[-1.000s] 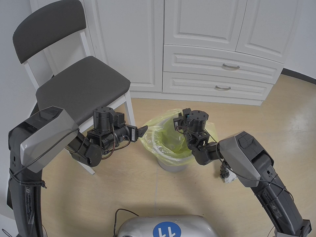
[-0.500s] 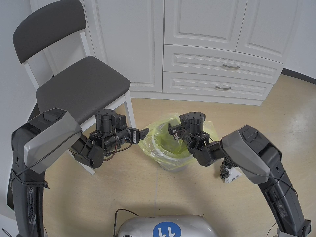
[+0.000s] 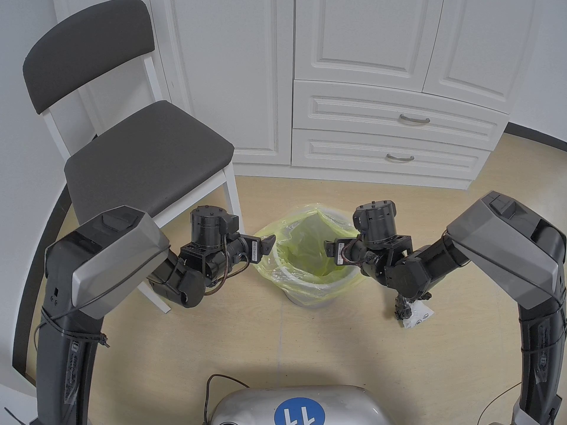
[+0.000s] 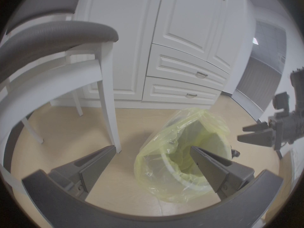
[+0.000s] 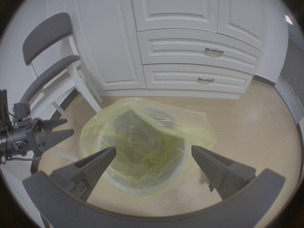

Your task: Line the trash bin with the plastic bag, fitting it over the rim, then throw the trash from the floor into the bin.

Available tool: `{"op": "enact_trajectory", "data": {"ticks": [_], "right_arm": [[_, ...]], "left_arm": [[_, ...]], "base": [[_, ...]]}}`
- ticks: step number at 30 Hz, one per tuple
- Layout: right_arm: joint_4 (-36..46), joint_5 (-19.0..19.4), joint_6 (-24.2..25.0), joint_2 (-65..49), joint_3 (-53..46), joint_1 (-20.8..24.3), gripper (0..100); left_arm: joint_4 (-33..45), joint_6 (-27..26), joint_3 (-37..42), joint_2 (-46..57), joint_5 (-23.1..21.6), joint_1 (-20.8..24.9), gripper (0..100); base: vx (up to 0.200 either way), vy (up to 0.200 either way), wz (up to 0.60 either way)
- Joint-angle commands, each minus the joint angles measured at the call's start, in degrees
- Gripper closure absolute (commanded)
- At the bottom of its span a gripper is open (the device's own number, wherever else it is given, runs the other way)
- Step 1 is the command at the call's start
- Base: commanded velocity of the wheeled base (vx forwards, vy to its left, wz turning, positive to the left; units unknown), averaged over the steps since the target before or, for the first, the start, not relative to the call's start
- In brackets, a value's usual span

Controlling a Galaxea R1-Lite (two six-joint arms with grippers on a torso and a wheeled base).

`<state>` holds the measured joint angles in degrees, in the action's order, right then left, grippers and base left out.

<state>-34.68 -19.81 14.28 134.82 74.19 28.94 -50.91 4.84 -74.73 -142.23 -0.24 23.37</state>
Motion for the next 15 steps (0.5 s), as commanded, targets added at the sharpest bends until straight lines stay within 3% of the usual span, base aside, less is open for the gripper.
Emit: {"op": "enact_trajectory", "data": {"ticks": [1, 10, 15], "right_arm": [[0.8, 0.6, 1.9, -1.4, -2.8, -4.5, 0], [1.3, 0.6, 0.9, 3.6, 0.3, -8.5, 0], [0.7, 0.6, 1.0, 7.0, 3.1, -8.7, 0]], "left_arm": [[2.8, 4.5, -6.3, -5.5, 3.6, 2.0, 0], [11.7, 8.7, -11.9, -7.5, 4.1, 3.4, 0], [12.2, 9.9, -17.3, -9.6, 8.0, 2.9, 0]], "base": [[0.0, 0.0, 0.0], [0.0, 0.0, 0.0], [0.0, 0.0, 0.0]]}}
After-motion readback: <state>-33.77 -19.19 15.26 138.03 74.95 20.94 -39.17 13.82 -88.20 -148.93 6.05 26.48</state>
